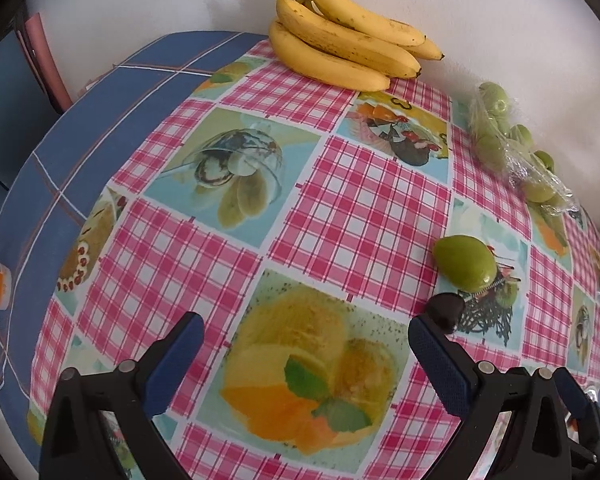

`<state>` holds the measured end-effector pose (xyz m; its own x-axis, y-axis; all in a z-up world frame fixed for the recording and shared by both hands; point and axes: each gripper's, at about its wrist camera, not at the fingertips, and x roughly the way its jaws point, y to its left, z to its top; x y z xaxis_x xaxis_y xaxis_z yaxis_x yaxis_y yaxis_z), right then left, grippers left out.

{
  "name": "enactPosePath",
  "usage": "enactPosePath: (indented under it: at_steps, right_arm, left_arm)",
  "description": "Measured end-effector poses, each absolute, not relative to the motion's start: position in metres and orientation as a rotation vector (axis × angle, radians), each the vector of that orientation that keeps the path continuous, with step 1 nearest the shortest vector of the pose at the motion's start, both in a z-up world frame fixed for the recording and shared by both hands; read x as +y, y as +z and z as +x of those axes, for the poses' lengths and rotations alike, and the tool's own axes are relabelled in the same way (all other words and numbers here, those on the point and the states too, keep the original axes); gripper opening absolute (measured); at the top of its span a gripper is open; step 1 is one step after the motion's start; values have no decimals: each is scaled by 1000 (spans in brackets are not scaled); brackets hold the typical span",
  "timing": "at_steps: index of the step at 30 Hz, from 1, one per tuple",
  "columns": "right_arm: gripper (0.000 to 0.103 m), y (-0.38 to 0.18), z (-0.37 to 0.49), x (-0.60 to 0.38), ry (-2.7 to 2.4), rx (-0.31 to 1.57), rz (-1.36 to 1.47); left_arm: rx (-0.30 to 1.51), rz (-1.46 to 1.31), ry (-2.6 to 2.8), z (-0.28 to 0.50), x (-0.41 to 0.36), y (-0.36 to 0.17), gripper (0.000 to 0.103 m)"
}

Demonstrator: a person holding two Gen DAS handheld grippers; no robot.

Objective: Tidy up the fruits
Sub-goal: 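Lower the right tool onto the dark plum while the left tool approaches the green apple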

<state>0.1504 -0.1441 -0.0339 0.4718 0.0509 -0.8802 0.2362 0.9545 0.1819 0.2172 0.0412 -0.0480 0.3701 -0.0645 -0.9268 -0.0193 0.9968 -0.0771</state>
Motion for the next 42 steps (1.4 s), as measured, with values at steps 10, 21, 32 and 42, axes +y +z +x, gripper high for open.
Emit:
enactPosePath:
  at_steps: [10, 21, 32, 42]
  right_arm:
    - [100, -50, 175, -126, -77, 1078, 287]
    - [68, -62, 197, -95, -19, 1082, 235]
    - [32, -66, 205, -86, 18, 1090, 241]
    - [31, -57, 198, -103, 36, 1109, 317]
  left_arm:
    - [1170, -110, 11, 231, 54, -55, 103]
    - [1162, -151, 14, 239, 67, -58, 103]
    - [1168, -147, -3, 240, 61, -61, 103]
    - [1154, -123, -22, 233, 46, -52, 103]
